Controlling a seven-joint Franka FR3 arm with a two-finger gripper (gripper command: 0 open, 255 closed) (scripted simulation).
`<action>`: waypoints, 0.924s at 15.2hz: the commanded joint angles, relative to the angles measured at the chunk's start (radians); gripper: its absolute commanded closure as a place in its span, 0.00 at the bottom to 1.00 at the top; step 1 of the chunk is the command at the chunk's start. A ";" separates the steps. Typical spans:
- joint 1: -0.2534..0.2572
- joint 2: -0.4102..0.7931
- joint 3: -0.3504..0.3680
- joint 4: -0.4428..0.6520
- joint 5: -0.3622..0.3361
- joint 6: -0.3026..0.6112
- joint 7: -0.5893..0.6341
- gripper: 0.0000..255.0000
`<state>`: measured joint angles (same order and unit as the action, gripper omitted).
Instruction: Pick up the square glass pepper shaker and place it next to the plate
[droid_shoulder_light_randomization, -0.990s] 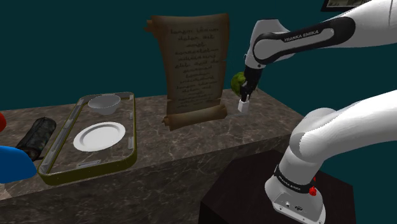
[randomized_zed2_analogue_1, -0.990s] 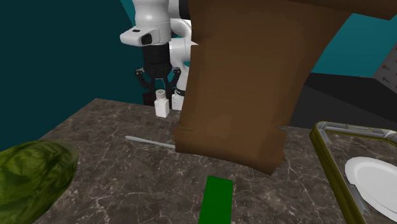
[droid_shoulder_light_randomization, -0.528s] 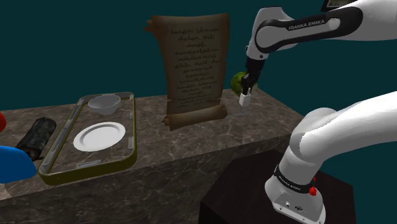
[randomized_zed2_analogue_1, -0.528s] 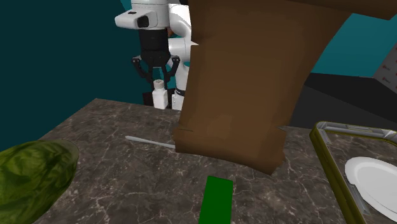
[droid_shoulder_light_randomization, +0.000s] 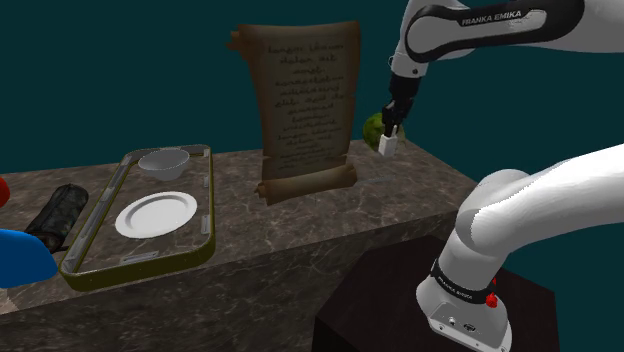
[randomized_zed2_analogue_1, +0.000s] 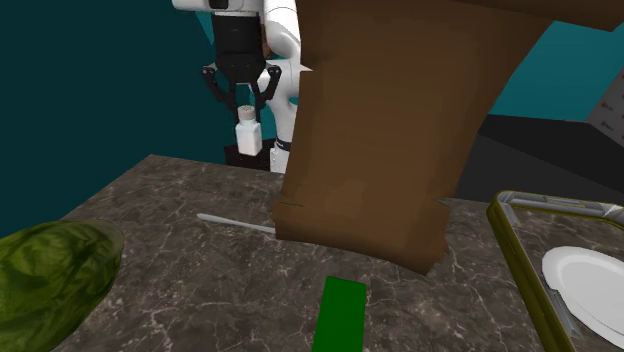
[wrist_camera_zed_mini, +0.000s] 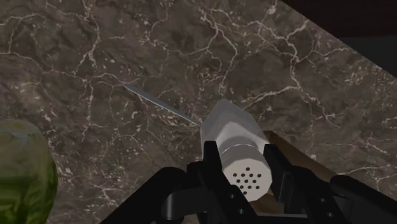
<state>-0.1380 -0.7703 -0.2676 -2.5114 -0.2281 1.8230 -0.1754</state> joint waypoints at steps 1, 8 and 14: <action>0.013 0.019 0.018 0.017 0.015 -0.001 0.021 1.00; 0.093 0.182 0.126 0.113 0.097 0.050 0.159 1.00; 0.146 0.345 0.205 0.240 0.144 0.078 0.264 1.00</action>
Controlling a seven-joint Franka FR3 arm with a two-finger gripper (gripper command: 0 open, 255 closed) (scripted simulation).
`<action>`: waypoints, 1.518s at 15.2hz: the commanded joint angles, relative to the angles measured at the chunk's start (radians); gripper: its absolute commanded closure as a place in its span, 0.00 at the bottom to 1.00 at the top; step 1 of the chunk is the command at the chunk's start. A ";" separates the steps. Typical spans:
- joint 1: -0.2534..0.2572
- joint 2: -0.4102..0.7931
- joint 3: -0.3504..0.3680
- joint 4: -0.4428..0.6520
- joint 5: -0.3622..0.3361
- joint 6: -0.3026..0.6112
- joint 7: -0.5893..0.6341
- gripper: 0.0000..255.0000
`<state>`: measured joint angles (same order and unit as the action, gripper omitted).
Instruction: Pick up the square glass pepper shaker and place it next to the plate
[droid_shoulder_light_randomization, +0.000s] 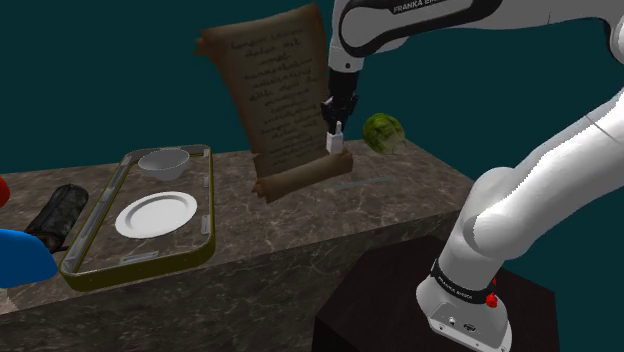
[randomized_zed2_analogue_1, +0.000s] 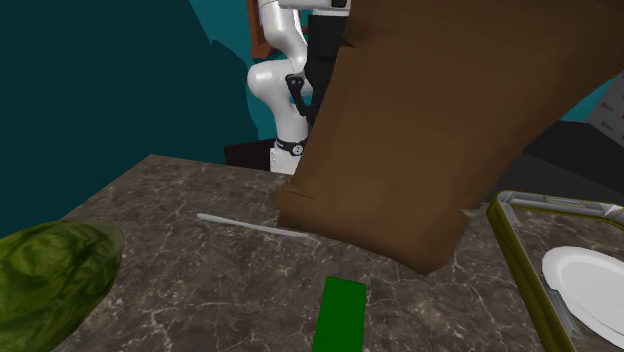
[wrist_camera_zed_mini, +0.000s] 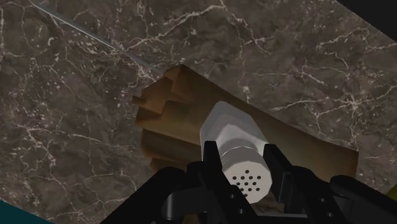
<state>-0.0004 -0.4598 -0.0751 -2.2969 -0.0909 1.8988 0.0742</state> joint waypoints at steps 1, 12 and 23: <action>0.016 0.063 0.025 0.050 0.013 0.005 0.032 1.00; 0.088 0.404 0.137 0.403 0.028 -0.017 0.206 1.00; 0.154 0.714 0.188 0.763 -0.008 -0.077 0.325 1.00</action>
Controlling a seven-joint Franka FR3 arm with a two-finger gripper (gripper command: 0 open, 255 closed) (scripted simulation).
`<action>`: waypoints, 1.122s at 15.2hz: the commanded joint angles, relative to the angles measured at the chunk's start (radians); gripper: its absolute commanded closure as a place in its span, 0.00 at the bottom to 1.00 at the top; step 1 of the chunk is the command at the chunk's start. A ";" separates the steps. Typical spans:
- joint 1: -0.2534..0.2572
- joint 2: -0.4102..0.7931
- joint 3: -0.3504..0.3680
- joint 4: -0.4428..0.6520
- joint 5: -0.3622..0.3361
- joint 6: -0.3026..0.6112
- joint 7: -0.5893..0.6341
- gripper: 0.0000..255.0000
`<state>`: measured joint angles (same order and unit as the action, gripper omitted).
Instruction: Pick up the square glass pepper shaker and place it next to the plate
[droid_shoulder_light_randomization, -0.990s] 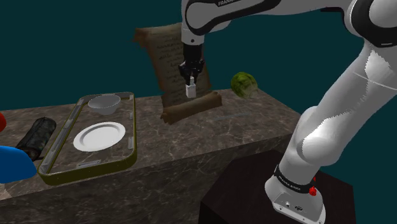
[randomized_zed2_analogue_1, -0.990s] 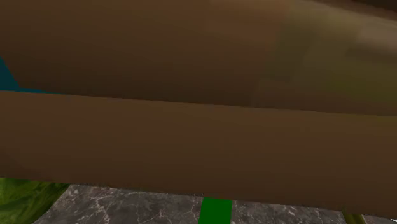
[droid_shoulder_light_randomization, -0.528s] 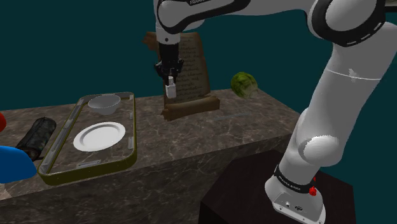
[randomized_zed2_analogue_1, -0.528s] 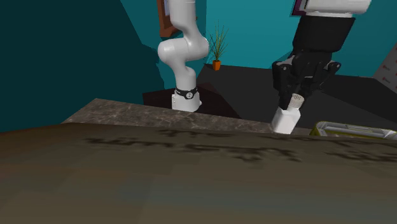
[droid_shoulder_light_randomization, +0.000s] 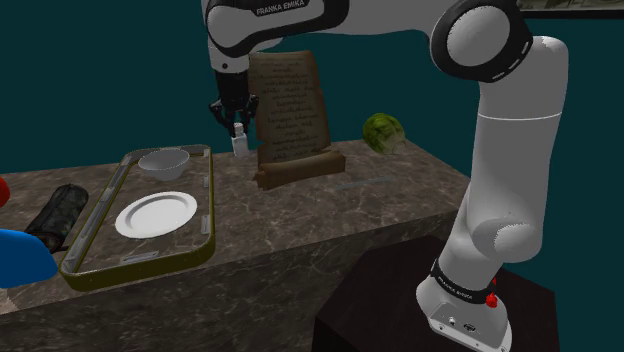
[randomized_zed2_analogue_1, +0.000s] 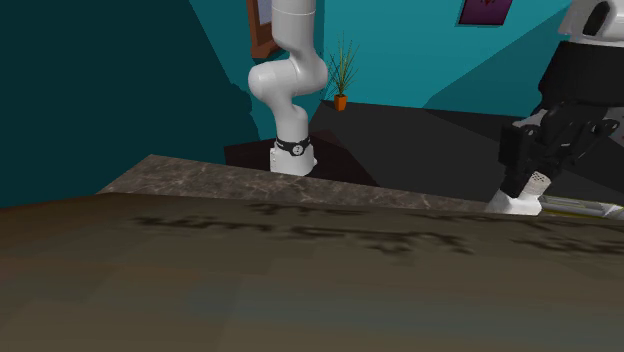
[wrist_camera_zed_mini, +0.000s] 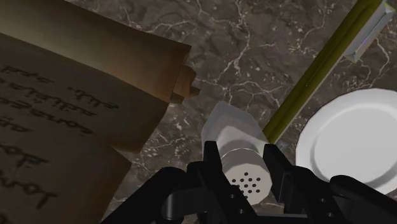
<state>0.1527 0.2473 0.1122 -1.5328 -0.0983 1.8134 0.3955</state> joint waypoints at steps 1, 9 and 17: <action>0.001 0.007 0.000 -0.014 -0.001 0.022 0.004 1.00; 0.000 0.017 -0.001 -0.108 -0.005 0.125 0.012 1.00; -0.001 0.041 -0.003 -0.183 -0.012 0.224 0.022 1.00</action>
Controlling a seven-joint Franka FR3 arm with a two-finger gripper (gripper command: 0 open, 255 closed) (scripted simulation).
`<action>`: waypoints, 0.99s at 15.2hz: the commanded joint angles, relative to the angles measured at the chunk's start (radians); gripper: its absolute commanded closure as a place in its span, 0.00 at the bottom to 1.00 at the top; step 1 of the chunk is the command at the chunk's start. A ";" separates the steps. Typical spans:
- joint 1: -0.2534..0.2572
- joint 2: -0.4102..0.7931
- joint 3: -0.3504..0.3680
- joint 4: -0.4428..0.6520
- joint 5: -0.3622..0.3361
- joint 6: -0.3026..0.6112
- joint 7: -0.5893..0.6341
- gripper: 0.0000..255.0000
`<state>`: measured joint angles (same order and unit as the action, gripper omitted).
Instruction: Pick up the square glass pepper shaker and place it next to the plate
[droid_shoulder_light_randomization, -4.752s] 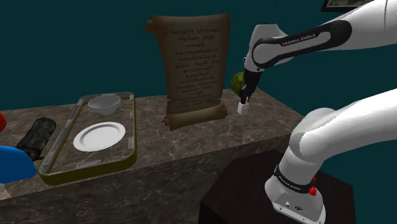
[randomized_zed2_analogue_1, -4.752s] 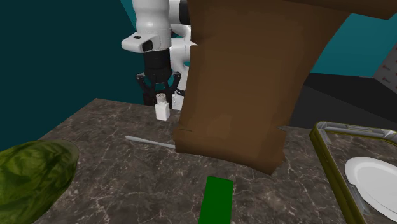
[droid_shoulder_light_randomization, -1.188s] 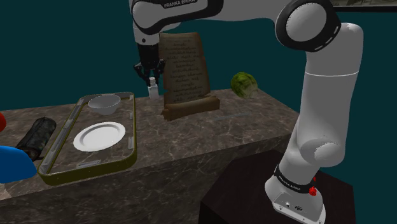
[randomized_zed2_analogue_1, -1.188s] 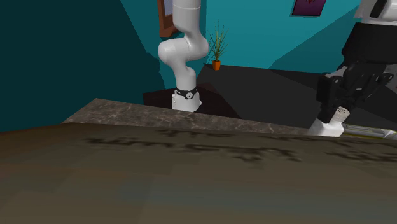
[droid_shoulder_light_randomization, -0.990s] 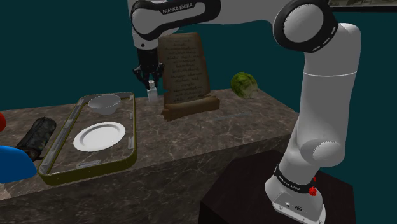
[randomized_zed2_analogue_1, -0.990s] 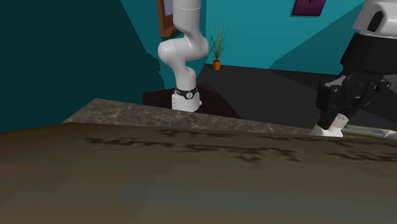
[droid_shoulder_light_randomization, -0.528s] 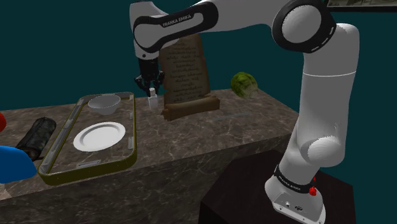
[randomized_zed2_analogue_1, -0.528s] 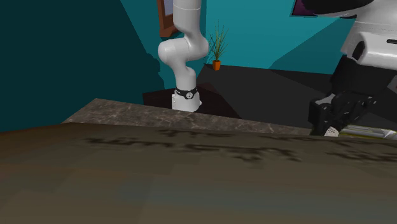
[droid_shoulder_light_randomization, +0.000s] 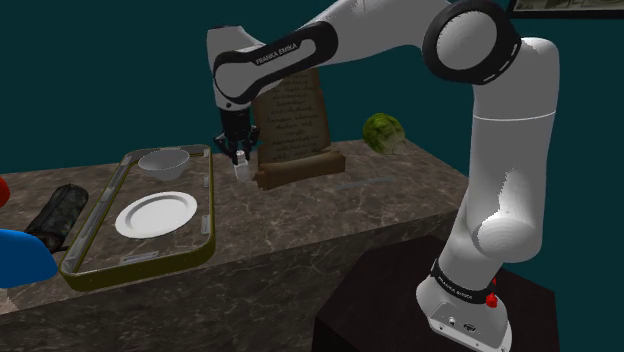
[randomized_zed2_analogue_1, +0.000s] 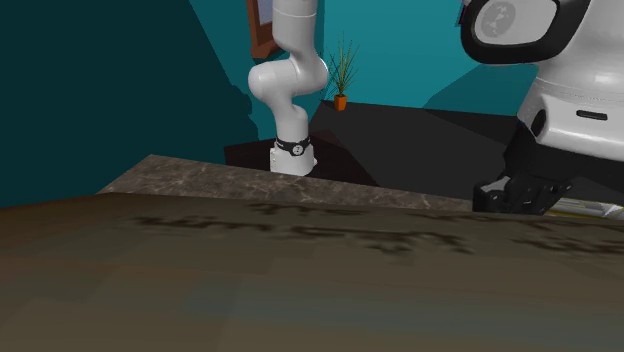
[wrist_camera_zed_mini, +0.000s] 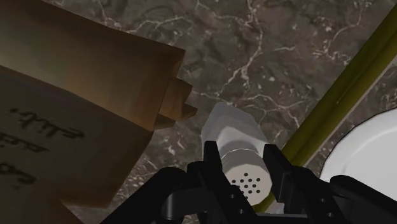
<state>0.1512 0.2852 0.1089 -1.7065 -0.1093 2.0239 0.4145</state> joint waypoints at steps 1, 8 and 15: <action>0.001 0.007 0.000 -0.018 -0.002 0.025 0.004 1.00; 0.001 0.039 -0.003 -0.069 -0.010 0.108 0.013 1.00; 0.002 0.046 -0.004 -0.077 -0.012 0.123 0.015 1.00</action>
<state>0.1529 0.3312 0.1054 -1.7838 -0.1215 2.1469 0.4296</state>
